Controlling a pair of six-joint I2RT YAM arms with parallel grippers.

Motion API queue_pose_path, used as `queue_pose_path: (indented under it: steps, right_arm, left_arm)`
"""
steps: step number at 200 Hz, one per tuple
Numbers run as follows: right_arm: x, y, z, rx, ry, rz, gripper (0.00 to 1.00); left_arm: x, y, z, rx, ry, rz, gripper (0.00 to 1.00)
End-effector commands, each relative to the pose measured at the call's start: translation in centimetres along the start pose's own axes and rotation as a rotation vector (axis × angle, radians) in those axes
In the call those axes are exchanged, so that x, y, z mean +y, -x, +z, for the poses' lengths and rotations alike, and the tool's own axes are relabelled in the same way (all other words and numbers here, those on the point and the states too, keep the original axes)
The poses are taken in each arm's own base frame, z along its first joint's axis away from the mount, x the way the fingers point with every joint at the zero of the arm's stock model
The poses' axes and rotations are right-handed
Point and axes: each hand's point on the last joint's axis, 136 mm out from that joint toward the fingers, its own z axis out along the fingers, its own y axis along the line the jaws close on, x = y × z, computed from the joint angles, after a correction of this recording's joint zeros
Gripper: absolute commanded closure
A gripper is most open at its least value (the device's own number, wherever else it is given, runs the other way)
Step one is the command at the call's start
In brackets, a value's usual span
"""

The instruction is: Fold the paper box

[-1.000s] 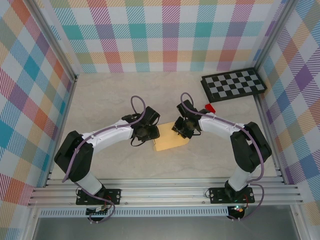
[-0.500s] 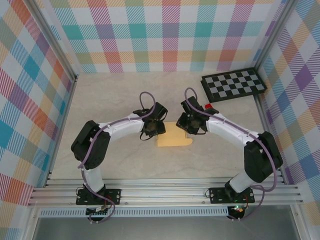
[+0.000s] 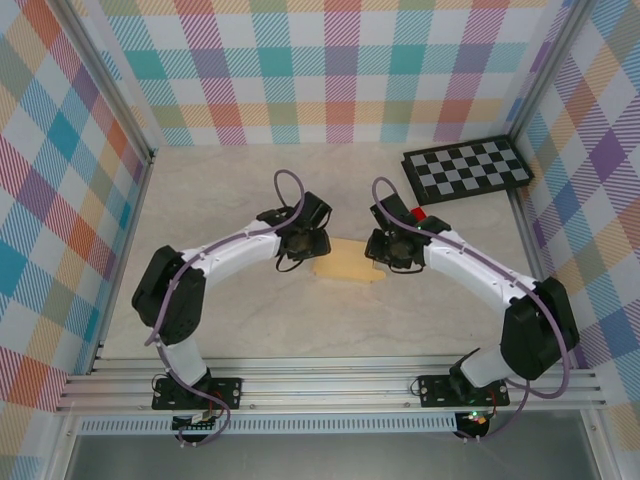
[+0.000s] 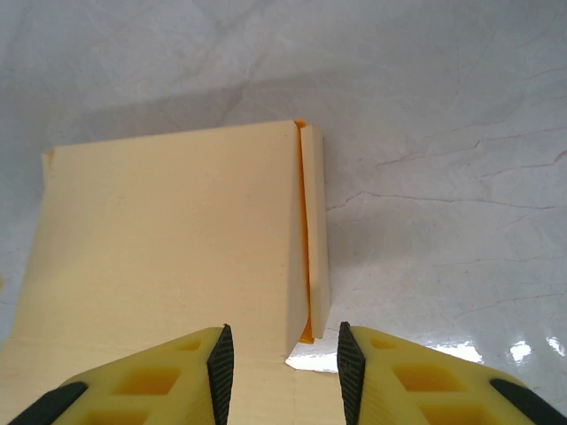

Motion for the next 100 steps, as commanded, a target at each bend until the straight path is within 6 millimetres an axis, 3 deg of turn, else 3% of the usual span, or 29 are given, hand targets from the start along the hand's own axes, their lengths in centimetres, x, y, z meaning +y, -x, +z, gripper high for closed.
queue_pose_path:
  steps: [1, 47, 100]
  right_arm:
    - [-0.2, -1.8, 1.8, 0.099, 0.004, 0.015, 0.61]
    - [-0.2, -3.6, 4.7, 0.188, -0.003, 0.079, 0.61]
    - [-1.1, -4.4, 5.6, 0.211, -0.044, 0.095, 0.61]
  left_arm:
    - [1.8, -2.1, -0.5, 0.064, 0.016, -0.004, 0.52]
    - [2.6, -4.1, 0.6, 0.097, 0.014, -0.035, 0.54]
    - [2.4, -5.0, 1.1, 0.114, 0.010, -0.041, 0.57]
